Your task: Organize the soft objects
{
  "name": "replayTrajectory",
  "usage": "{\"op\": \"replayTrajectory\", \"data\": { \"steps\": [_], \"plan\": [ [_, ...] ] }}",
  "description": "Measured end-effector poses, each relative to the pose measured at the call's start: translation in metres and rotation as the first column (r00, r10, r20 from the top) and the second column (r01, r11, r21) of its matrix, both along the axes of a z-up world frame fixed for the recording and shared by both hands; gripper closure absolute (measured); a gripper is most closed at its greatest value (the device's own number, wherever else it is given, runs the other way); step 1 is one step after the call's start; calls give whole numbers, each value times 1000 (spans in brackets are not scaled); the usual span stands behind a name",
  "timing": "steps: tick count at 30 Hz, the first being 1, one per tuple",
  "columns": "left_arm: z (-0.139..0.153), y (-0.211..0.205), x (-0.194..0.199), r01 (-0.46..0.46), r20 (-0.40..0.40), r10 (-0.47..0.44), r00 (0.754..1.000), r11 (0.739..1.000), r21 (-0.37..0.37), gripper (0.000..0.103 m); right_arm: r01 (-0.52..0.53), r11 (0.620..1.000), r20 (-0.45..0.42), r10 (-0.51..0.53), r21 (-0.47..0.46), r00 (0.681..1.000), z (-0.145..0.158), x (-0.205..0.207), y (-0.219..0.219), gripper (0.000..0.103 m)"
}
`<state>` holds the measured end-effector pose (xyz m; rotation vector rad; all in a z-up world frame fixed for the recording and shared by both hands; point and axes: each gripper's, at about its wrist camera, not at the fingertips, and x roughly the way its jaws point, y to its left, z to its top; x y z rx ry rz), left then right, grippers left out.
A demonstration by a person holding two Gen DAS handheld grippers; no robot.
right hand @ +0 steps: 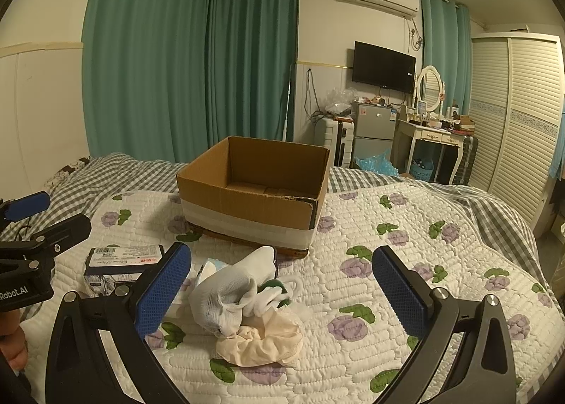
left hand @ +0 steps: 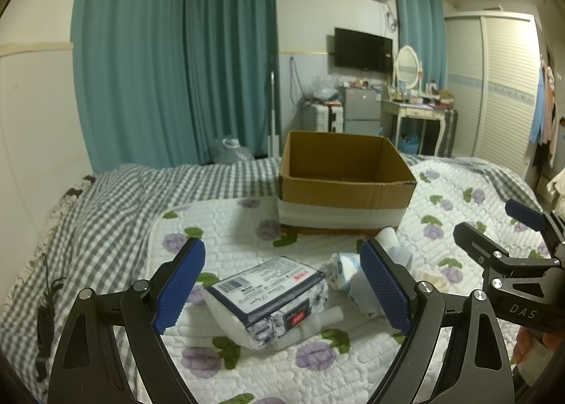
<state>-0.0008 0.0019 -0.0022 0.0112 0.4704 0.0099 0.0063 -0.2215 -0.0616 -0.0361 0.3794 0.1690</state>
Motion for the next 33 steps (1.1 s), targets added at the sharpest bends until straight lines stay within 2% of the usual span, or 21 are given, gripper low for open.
{"op": "replayTrajectory", "data": {
  "steps": [17,22,25,29,31,33],
  "plan": [
    [-3,-1,-2,-3,0,3,1000,1000,3,12,3,1000,-2,-3,4,1000,0,-1,1,0],
    [1,-3,-4,12,3,-12,1000,1000,-9,12,6,1000,12,-7,11,1000,16,-5,-6,0],
    [14,-6,-8,29,9,-29,1000,1000,-12,12,-3,1000,24,3,6,1000,33,-11,-15,0],
    [38,-8,-19,12,5,-12,1000,1000,2,12,-87,995,-36,85,-54,996,43,-8,-20,0],
    [40,-10,-22,8,-13,-8,1000,1000,3,12,-114,989,-74,108,-94,991,35,-5,-21,0],
    [34,-12,-23,3,-35,-3,999,1000,1,12,-146,982,-127,130,-122,983,14,2,-19,0]
  ]
}}
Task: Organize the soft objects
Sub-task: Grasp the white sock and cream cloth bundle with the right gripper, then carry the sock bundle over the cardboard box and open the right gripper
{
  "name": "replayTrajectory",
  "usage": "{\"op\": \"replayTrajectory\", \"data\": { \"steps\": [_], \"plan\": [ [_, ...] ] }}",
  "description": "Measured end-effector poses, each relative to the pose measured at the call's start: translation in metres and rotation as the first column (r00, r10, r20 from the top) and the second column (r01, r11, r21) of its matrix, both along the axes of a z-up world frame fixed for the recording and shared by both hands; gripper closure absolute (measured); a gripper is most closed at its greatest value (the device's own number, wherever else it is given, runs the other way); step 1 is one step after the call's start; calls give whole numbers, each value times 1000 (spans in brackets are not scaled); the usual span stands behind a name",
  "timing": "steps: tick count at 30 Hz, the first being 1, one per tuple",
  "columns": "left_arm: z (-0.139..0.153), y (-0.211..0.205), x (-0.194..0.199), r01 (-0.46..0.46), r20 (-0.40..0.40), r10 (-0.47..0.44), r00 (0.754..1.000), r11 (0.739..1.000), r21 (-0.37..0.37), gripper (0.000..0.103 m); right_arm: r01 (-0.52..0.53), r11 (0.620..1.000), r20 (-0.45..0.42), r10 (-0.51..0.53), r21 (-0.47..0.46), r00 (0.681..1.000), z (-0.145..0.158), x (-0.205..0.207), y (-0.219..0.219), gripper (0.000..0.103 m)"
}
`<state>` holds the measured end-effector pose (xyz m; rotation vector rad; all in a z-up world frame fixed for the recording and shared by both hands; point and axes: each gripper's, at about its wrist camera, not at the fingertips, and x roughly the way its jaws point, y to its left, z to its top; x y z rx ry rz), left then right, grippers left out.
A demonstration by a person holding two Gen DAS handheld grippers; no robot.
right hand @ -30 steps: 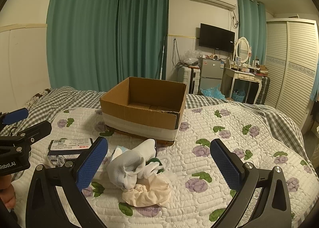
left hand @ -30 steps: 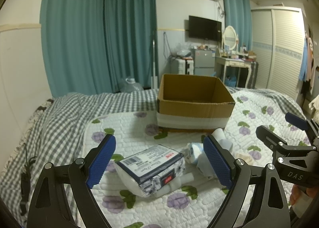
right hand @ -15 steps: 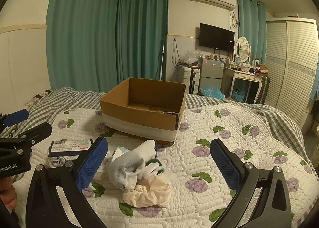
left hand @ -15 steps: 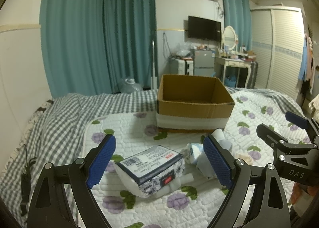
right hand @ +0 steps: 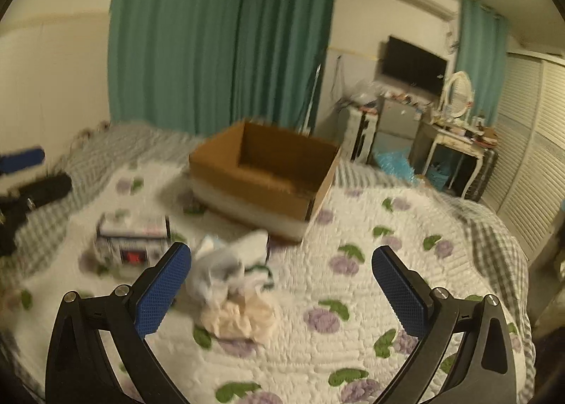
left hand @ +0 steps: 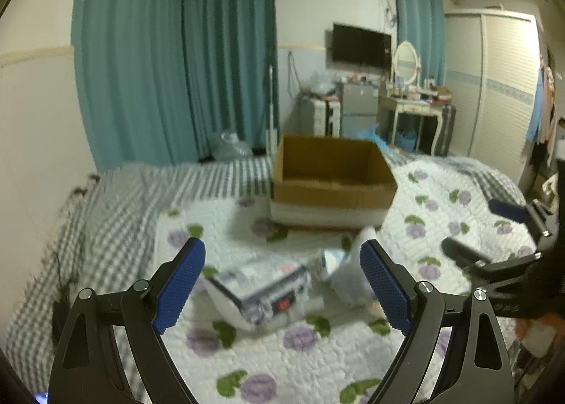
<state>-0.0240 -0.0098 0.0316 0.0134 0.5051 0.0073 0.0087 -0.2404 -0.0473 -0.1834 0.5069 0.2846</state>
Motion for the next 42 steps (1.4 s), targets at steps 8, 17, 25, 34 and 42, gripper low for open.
{"op": "replayTrajectory", "data": {
  "steps": [8,17,25,34,42],
  "plan": [
    [-72,-24,20,-11,-159,16,987,1000,28,12,-120,988,-266,90,-98,960,-97,37,31,5],
    [-100,-32,39,-9,-243,19,970,999,41,12,-174,984,-367,170,21,914,-119,59,18,72],
    [-96,-60,48,75,-251,-69,965,997,13,12,-46,996,-250,65,82,966,-76,50,-34,79],
    [-124,-102,82,148,-306,-138,942,989,10,15,5,987,-224,32,163,974,-63,54,-66,79],
    [-141,-94,98,127,-351,-116,929,992,11,45,-1,988,-222,35,154,974,-66,51,-64,79]
  ]
}}
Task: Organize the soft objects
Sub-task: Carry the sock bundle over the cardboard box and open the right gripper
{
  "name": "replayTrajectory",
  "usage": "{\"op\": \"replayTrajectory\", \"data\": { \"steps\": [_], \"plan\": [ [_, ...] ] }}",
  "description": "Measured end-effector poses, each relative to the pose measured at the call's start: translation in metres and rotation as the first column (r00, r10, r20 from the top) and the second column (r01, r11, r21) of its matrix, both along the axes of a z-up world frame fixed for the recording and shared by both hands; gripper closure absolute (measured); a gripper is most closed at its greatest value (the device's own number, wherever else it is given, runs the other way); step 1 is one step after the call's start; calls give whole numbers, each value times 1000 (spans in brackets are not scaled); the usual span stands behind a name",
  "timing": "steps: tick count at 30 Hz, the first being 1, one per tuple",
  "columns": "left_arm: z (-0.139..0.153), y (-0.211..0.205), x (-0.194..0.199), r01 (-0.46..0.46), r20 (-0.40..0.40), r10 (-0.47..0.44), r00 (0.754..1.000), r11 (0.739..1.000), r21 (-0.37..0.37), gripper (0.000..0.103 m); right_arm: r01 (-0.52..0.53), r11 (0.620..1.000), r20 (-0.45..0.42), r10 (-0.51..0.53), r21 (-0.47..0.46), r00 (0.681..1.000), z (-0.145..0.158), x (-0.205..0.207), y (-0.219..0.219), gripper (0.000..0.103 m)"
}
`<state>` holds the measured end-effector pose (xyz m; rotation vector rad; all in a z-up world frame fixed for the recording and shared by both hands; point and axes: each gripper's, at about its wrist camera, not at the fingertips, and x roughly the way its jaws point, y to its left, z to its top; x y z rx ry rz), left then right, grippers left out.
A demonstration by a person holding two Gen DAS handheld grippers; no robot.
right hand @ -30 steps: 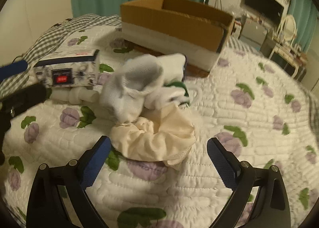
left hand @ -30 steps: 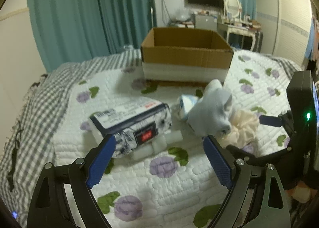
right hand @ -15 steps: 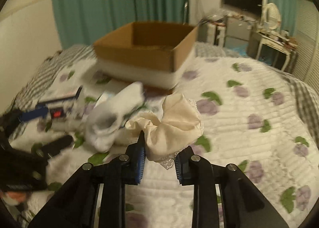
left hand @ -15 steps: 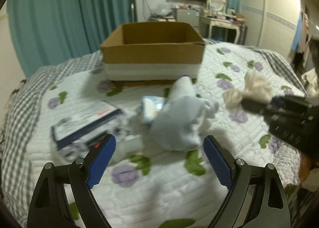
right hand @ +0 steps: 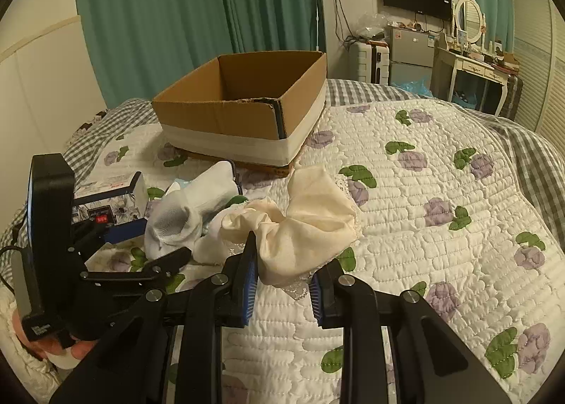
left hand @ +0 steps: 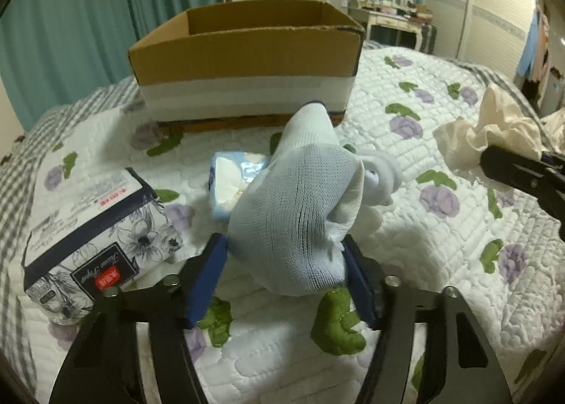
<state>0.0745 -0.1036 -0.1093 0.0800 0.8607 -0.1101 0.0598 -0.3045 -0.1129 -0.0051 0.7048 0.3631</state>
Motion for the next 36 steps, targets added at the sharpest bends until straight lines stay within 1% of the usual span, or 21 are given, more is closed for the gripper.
{"op": "replayTrajectory", "data": {
  "steps": [2,4,8,12,13,16,17,20,23,25,27,29,31,36],
  "plan": [
    [3,3,-4,12,8,-12,1000,1000,-13,49,-1,1000,10,1,-5,1000,3,-2,2,79],
    [8,4,-10,27,21,-27,999,1000,-13,50,0,1000,19,0,-3,1000,6,-5,3,79],
    [26,10,-28,50,62,-49,997,999,-22,52,-5,999,38,4,35,999,19,-15,4,79],
    [53,19,-45,57,136,-52,989,998,-28,53,-2,999,87,-1,34,996,39,-25,6,79],
    [64,22,-51,56,161,-51,986,998,-29,53,-2,999,95,-1,39,995,43,-26,6,79],
    [87,29,-56,52,210,-44,977,998,-32,53,-9,999,126,2,52,992,61,-25,8,79],
    [98,32,-57,48,233,-40,972,998,-28,53,-16,999,145,9,45,989,72,-22,11,79],
    [115,32,-53,34,264,-31,964,999,-6,53,-47,999,202,43,14,978,98,-12,21,79],
    [133,36,-43,30,298,-27,954,1000,-5,53,-77,997,255,81,-26,963,122,8,36,79],
    [144,38,-30,13,320,-10,947,1000,-9,53,-88,995,269,95,-40,958,132,27,47,79],
    [152,40,-15,0,332,5,943,1000,-16,53,-101,995,263,104,-28,959,138,53,57,79],
    [159,42,5,-5,343,12,939,1000,-21,53,-113,994,239,109,2,965,138,84,64,79],
    [161,39,33,-5,340,8,941,1000,-9,53,-115,993,222,113,0,969,135,107,70,79],
    [150,33,93,20,318,-31,948,999,38,51,-115,993,179,114,-5,977,117,161,78,79]
  ]
}}
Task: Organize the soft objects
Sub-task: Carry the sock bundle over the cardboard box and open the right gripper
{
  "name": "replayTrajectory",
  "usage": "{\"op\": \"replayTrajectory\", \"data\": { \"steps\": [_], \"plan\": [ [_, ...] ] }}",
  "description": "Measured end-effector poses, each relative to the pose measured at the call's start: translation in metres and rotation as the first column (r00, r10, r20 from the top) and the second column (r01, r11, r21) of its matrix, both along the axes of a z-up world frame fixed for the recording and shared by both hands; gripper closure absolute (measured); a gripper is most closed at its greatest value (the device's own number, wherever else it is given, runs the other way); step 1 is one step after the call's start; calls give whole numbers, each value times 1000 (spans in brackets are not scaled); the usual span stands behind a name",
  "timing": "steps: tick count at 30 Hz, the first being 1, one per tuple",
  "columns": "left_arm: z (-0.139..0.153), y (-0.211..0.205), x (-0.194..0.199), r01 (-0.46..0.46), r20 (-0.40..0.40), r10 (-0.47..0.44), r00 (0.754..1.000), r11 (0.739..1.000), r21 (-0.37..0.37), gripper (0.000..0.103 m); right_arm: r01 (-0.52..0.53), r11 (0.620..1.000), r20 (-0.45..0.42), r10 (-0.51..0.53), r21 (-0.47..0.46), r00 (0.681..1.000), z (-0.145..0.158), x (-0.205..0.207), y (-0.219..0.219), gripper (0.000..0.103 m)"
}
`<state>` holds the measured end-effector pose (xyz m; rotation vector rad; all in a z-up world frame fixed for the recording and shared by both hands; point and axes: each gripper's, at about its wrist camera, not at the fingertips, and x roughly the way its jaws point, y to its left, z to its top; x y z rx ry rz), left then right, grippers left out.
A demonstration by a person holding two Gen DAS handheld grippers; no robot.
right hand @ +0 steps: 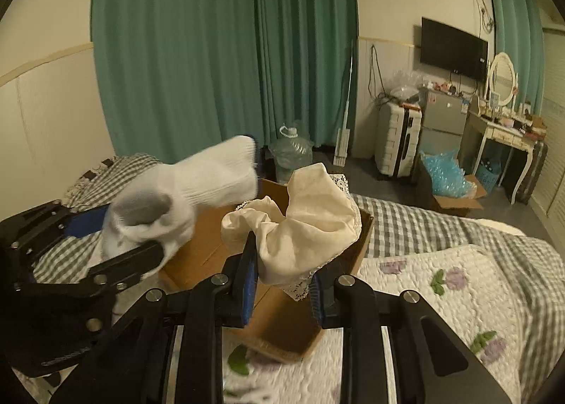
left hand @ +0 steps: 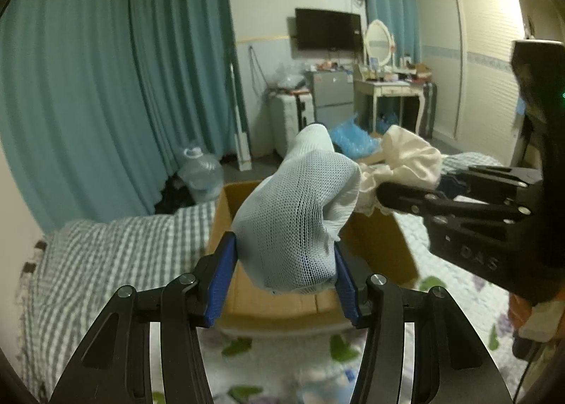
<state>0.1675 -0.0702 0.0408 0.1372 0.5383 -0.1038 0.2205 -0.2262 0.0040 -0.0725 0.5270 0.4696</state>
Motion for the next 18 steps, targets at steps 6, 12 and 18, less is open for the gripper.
{"op": "replayTrajectory", "data": {
  "steps": [6,12,18],
  "plan": [
    [-34,8,56,-19,-55,18,998,1000,-10,35,-1,1000,-28,0,-12,1000,-29,30,4,59],
    [-45,12,68,-84,-50,87,995,995,50,31,48,999,-1,-48,10,999,-25,23,-9,27],
    [-14,20,36,-83,-15,83,996,996,46,31,83,996,59,-84,23,995,13,-17,-27,20]
  ]
}}
